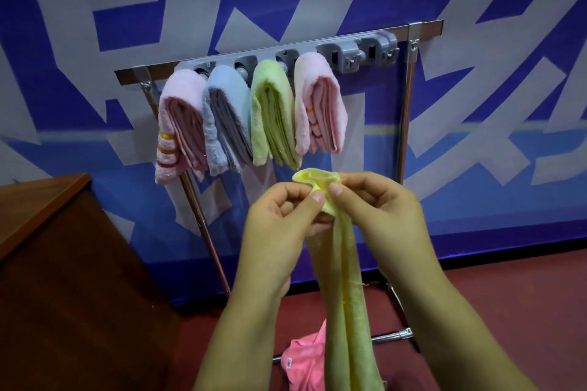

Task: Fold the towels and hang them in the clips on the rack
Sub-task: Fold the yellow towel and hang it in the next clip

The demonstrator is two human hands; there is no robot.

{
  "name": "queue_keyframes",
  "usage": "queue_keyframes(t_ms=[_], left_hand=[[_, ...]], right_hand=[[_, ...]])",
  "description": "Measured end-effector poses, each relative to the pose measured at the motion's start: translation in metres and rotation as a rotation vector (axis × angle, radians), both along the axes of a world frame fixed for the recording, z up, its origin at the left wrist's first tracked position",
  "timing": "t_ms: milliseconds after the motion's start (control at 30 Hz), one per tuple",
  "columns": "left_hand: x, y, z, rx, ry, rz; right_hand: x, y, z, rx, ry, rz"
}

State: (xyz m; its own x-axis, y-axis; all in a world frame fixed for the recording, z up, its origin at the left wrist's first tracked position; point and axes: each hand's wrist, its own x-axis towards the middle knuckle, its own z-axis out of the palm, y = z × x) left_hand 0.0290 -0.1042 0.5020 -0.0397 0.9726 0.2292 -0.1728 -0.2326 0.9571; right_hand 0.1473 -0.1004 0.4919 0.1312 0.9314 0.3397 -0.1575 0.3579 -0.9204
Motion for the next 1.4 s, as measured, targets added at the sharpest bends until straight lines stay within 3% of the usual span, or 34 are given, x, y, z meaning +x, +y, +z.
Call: queue_keyframes(t_ms=[500, 867, 1000, 1100, 1200, 1400], left_hand=[[0.001, -0.013, 0.006, 0.028, 0.011, 0.036], [-0.01, -0.018, 0.012, -0.053, -0.028, -0.097], [-0.02, -0.013, 0.008, 0.137, 0.2, -0.01], [-0.041, -0.003, 0.006, 0.427, 0.59, 0.229], [-0.053, 0.003, 0.008, 0.443, 0.77, 0.117], [-0.06, 0.014, 0.019, 0.437, 0.902, -0.053]], right_hand=[[0.007, -0.013, 0.005, 0.19, -0.324, -0.106], [0.009, -0.006, -0.003, 0.356, -0.495, -0.208], [0.015, -0.007, 0.001, 0.264, -0.332, -0.062], [0.019, -0.009, 0.004, 0.156, -0.161, 0.071], [0.024, -0.01, 0.008, 0.115, -0.116, 0.134], [0.033, -0.009, 0.009, 0.093, -0.086, 0.182]])
